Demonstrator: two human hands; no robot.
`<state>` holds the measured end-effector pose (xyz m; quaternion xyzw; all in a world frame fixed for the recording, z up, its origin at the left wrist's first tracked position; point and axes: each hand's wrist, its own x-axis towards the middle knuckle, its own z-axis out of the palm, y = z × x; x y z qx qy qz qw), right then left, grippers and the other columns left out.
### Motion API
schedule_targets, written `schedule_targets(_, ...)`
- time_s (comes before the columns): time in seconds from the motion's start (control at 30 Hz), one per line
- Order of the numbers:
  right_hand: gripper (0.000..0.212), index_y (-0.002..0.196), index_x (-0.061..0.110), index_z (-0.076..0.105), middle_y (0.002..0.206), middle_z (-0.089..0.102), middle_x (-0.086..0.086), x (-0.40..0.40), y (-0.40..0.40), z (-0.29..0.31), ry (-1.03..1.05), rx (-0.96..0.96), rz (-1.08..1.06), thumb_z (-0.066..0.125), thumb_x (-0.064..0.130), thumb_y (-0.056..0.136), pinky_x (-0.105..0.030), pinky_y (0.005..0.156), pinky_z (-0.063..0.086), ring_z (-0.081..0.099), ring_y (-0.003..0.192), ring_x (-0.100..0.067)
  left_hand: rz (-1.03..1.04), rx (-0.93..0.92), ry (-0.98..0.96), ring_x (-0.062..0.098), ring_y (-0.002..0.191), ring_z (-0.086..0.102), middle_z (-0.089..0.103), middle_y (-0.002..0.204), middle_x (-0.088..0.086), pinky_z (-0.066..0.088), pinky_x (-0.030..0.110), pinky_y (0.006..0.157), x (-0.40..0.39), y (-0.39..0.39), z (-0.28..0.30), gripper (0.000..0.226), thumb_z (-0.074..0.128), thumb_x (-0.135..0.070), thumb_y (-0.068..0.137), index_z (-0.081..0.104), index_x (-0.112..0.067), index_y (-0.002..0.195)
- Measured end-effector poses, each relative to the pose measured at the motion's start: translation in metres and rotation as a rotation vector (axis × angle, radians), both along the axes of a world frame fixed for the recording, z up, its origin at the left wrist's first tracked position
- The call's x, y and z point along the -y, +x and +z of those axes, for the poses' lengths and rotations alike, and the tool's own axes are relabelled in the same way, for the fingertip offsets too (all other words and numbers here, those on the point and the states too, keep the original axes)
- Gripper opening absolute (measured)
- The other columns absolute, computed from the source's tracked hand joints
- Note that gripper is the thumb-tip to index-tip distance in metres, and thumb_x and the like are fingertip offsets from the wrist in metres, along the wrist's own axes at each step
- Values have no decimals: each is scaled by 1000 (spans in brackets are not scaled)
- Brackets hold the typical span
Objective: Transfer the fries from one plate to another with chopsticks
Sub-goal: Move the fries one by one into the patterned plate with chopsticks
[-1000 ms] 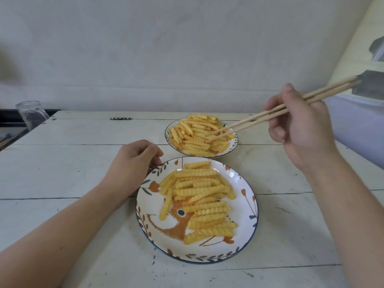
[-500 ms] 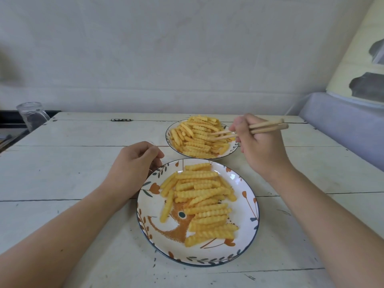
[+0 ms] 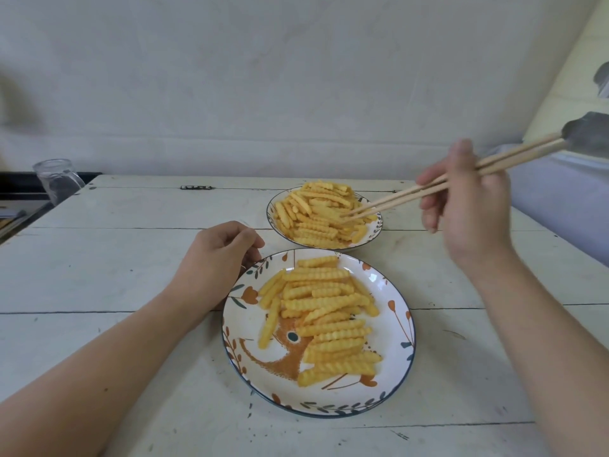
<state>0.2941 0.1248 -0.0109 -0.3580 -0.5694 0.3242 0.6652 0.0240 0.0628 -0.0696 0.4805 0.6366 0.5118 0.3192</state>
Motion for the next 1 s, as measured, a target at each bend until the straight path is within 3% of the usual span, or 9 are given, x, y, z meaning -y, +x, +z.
schedule_targets(0.13,61,58,15,61,46,40,-8,12,24,23,-145,-79,338,38,45,105,-15,41,24,26,29,-14,8,13,-11,12,63,60,69,69,-5,51,34,67,-1,0,-1,27,54,-19,101,74,-12,84)
schedule_targets(0.27,57,59,11,61,45,37,-8,28,25,27,-219,48,684,40,49,96,-12,39,30,26,26,-10,12,11,-11,12,60,59,69,68,-5,50,32,65,-1,1,-2,26,55,-19,100,74,-10,85)
schedule_targets(0.4,56,65,7,64,47,39,-14,35,15,21,-238,220,847,62,59,86,-16,40,35,30,27,-10,17,10,-6,9,60,59,69,69,-4,50,30,64,-2,0,-3,26,55,-19,101,74,-10,85)
schedule_targets(0.6,46,61,11,64,47,38,-14,39,18,23,-209,376,744,74,52,77,-14,40,28,28,28,-11,17,6,0,8,61,60,69,70,-4,51,31,67,-3,0,-4,26,54,-19,101,74,-11,85)
schedule_targets(0.73,40,57,13,60,44,35,-8,29,21,26,-147,151,544,61,26,95,-14,42,21,20,33,-11,6,17,-4,14,65,61,69,70,-3,52,35,68,-2,0,-4,27,54,-19,101,74,-11,84)
schedule_targets(0.83,43,63,14,61,47,43,-4,16,14,18,-75,-47,260,51,26,103,-19,42,19,26,34,-13,8,-3,-5,15,64,61,69,69,-4,52,36,68,-2,0,-3,28,54,-19,101,74,-13,83)
schedule_targets(0.93,37,75,13,62,55,51,3,6,2,-1,13,117,-33,48,27,106,-22,38,31,42,41,-8,8,-8,-7,16,64,60,70,70,-4,51,37,68,-2,0,-3,28,54,-19,101,74,-13,83)
schedule_targets(1.0,34,82,12,65,60,54,-1,4,-6,-15,32,212,-58,47,27,106,-23,40,39,46,42,-9,8,-10,-5,18,66,60,70,69,-4,51,37,69,-2,0,-3,28,54,-19,101,74,-13,83)
